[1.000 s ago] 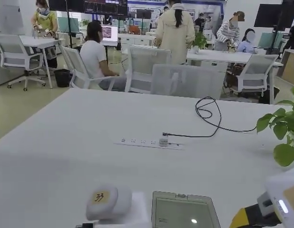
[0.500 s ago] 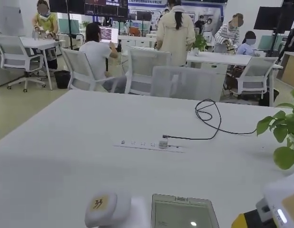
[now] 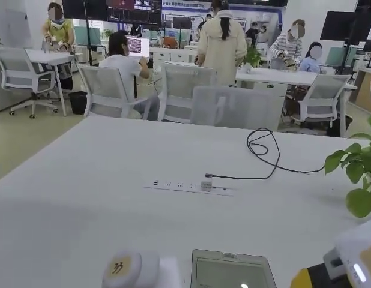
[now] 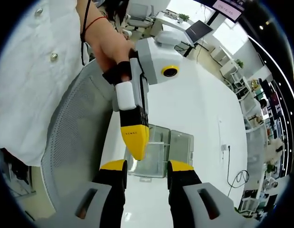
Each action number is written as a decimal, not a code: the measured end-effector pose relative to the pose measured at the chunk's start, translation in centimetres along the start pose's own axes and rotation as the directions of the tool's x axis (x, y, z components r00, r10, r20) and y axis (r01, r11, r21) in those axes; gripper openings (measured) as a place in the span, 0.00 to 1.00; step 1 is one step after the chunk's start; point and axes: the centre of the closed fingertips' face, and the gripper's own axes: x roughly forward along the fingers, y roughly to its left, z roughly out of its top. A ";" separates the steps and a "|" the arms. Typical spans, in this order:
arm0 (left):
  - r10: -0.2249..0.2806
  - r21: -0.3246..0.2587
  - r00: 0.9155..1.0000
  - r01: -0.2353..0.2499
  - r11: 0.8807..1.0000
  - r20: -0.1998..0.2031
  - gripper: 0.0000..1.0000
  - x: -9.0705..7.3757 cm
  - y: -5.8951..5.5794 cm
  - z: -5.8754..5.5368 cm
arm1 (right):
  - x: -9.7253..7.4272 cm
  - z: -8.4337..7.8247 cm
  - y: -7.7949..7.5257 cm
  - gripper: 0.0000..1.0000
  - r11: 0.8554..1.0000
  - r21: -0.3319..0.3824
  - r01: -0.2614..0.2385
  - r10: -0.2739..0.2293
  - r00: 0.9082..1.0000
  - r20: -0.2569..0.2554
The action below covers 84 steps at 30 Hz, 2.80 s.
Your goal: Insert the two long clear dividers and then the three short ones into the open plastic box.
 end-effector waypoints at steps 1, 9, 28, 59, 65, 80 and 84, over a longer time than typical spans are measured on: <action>0.010 0.045 1.000 -0.009 0.999 -0.013 0.00 -0.1 0.2 -0.1 | -0.2 0.1 -0.2 0.35 1.000 0.029 -0.006 0.005 1.000 0.022; 0.003 0.305 0.996 0.025 0.952 -0.090 0.00 -0.4 -0.6 -0.9 | -1.2 0.2 -0.5 0.26 0.979 0.160 -0.127 0.107 0.986 0.127; -0.106 0.606 0.974 0.209 0.767 -0.200 0.00 -1.2 -3.5 -2.6 | -2.1 2.2 3.7 0.09 0.854 0.193 -0.483 0.433 0.866 0.249; -0.087 0.666 0.974 0.208 0.716 -0.211 0.00 -1.5 -3.4 -3.2 | -1.6 2.4 4.5 0.03 0.839 0.182 -0.512 0.456 0.845 0.278; -0.061 0.664 0.974 0.195 0.722 -0.219 0.01 -2.1 -2.5 -3.7 | -1.7 2.6 3.9 0.03 0.850 0.185 -0.493 0.434 0.855 0.284; 0.059 0.693 0.984 0.076 0.717 -0.170 0.32 -3.9 0.4 -2.9 | -1.1 2.3 0.9 0.03 0.891 0.237 -0.388 0.317 0.904 0.288; 0.094 0.704 0.984 0.042 0.709 -0.153 0.40 -4.4 1.1 -2.4 | -0.3 1.8 0.1 0.03 0.903 0.249 -0.351 0.283 0.921 0.269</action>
